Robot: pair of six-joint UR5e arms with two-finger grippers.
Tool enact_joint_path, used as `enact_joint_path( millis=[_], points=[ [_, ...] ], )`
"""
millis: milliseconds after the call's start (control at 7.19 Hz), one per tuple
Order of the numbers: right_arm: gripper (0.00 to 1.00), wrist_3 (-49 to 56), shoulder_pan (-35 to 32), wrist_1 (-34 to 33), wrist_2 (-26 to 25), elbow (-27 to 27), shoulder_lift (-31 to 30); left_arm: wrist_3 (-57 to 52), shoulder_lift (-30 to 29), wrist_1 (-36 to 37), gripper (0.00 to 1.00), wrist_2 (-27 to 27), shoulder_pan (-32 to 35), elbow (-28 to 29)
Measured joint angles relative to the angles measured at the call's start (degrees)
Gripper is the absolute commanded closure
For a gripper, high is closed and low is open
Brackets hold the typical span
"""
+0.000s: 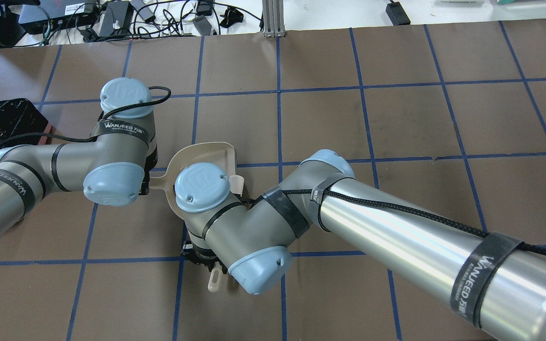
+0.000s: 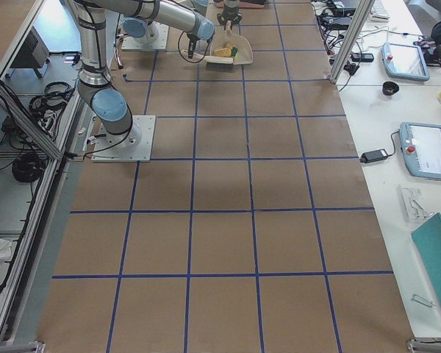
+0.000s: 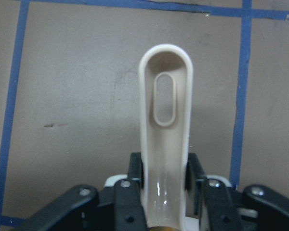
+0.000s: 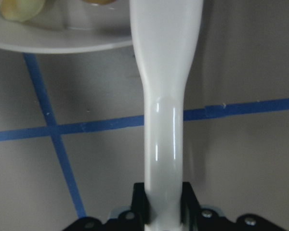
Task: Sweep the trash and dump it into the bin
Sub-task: 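Sweep the yellow potato into the dustpan with the brush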
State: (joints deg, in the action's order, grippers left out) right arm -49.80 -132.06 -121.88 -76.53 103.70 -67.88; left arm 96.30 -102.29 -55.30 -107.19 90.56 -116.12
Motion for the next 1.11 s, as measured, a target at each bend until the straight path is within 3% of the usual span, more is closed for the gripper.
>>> enact_joint_path(
  millis=[556,1113],
  points=[
    [1.00,-4.32,-1.50,2.12,2.70,-7.58,3.00,-7.42,-0.04,0.30,1.00,8.70,0.42,1.59],
    [1.00,0.75,-1.34,13.12,-5.63,-8.18,1.27,-13.77,0.10,-0.18,1.00,12.82,-1.47,1.94]
  ],
)
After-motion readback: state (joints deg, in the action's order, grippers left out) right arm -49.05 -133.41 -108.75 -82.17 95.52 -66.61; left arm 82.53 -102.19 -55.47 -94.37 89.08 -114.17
